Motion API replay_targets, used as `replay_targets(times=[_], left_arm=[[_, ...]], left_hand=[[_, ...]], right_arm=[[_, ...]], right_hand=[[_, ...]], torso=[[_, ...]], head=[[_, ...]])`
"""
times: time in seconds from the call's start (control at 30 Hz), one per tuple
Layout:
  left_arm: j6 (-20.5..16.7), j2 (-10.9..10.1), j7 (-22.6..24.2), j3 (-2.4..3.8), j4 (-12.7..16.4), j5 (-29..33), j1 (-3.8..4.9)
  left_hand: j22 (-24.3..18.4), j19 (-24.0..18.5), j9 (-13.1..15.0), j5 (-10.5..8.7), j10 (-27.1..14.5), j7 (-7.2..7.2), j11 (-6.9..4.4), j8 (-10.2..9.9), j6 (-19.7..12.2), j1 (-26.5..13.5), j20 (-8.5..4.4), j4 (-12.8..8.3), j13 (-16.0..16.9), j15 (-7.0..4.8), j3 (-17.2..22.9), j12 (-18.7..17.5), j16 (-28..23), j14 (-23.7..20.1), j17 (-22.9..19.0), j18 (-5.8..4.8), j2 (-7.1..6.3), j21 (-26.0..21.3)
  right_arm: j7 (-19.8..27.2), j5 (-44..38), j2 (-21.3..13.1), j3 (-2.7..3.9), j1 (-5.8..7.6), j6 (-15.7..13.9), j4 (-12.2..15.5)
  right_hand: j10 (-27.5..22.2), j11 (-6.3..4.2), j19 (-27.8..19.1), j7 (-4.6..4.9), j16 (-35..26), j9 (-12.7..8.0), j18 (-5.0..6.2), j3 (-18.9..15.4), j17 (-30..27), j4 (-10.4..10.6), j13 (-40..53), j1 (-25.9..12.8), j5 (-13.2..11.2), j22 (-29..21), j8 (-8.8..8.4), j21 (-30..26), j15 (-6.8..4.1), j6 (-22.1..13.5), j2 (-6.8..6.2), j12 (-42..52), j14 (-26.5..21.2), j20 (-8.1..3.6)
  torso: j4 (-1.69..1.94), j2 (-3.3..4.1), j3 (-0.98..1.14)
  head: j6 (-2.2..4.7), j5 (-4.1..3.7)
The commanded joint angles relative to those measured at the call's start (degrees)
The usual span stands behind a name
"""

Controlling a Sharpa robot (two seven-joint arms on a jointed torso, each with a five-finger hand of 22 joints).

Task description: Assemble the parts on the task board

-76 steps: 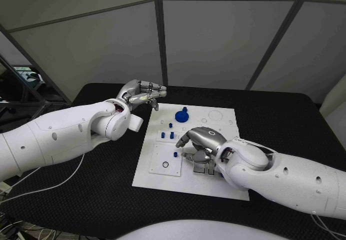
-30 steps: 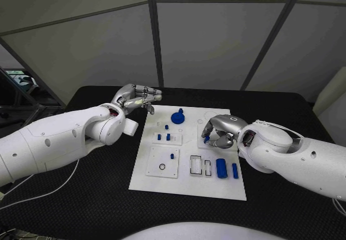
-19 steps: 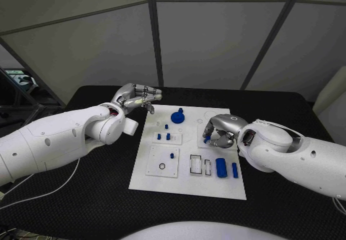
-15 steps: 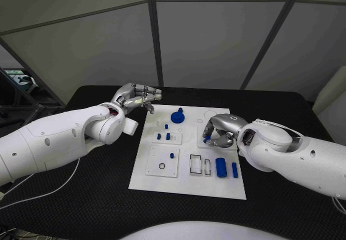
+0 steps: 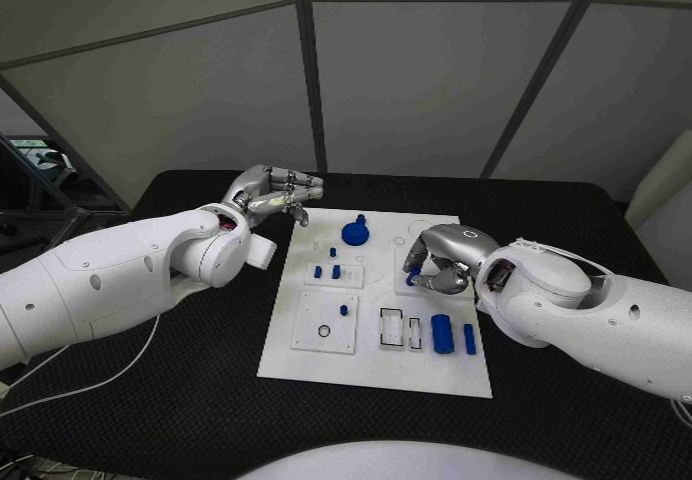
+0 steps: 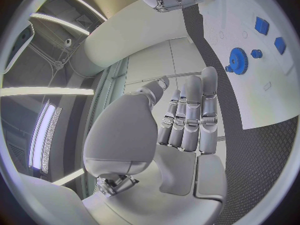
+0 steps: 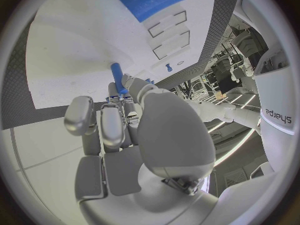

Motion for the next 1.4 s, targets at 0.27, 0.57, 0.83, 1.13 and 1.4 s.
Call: replay_targets(times=[0.27,0.57,0.83,1.13,1.4], left_arm=[[0.70,0.33,0.19,0.04,-0.41,0.18,-0.14],[0.97,0.96,0.21,0.04,-0.69,0.18,-0.25],[1.06,1.17,0.20,0.05,-0.66,0.18,-0.25],[1.15,1.48,0.27,0.06,-0.73,0.18,-0.25],[1.31,1.90,0.28,0.06,-0.90,0.18,-0.25]], left_hand=[[-0.08,0.03,-0.03,0.08,-0.41,-0.01,-0.13,-0.32,-0.28,0.12,0.36,0.01,0.01,0.09,-0.31,0.22,0.30,-0.47,-0.10,-1.03,0.57,-0.39],[-0.09,0.04,-0.03,0.07,-0.46,0.01,-0.12,-0.34,-0.32,0.13,0.36,0.01,0.01,0.10,-0.35,0.24,0.31,-0.48,-0.12,-1.03,0.55,-0.40],[-0.09,0.04,-0.03,0.07,-0.46,0.01,-0.12,-0.34,-0.32,0.13,0.36,0.01,0.01,0.10,-0.35,0.24,0.31,-0.48,-0.12,-1.03,0.55,-0.40],[-0.12,0.06,-0.04,0.05,-0.56,0.04,-0.09,-0.36,-0.40,0.16,0.37,0.00,0.01,0.11,-0.43,0.30,0.35,-0.50,-0.17,-1.03,0.53,-0.44],[-0.12,0.06,-0.04,0.05,-0.56,0.04,-0.09,-0.36,-0.40,0.16,0.37,0.00,0.01,0.11,-0.43,0.30,0.35,-0.50,-0.17,-1.03,0.53,-0.44]], right_arm=[[0.73,0.31,-0.11,1.65,0.13,-3.66,6.92],[3.08,2.06,5.80,1.71,0.00,-4.07,6.43],[5.13,3.52,10.19,0.16,-0.68,-3.58,4.51],[6.55,4.01,13.80,-2.99,-1.17,-2.07,1.52],[6.78,3.60,15.51,-4.19,-1.55,-1.18,-0.88]], right_hand=[[2.25,-1.83,0.30,0.02,0.37,-0.20,-0.41,0.75,-0.04,-0.37,0.19,0.71,0.62,0.34,-0.12,0.55,-0.46,0.17,0.03,0.09,1.43,-0.18],[2.27,-1.74,0.30,0.13,0.36,-0.29,-0.44,1.13,-0.14,-0.69,0.26,0.86,0.91,0.50,-0.31,0.68,-0.42,0.02,-0.02,-0.03,1.40,-0.19],[2.21,-1.66,0.21,0.22,0.34,-0.34,-0.42,1.39,-0.23,-0.90,0.29,0.94,1.15,0.47,-0.43,0.69,-0.37,-0.07,-0.02,-0.16,1.38,-0.18],[2.13,-1.60,0.05,0.27,0.30,-0.37,-0.38,1.53,-0.34,-0.98,0.31,0.92,1.28,0.30,-0.49,0.59,-0.33,-0.09,0.02,-0.26,1.35,-0.16],[2.11,-1.58,0.05,0.29,0.33,-0.38,-0.38,1.58,-0.28,-1.02,0.31,0.91,1.33,0.32,-0.52,0.61,-0.32,-0.11,0.02,-0.29,1.36,-0.15]], torso=[[0.16,-0.06,-0.01],[0.29,-0.01,-0.12],[0.26,0.04,-0.19],[0.16,-0.02,-0.06],[0.13,0.02,-0.02]], head=[[0.25,0.21],[0.06,0.94],[-0.19,1.52],[-0.65,1.96],[-0.83,2.19]])
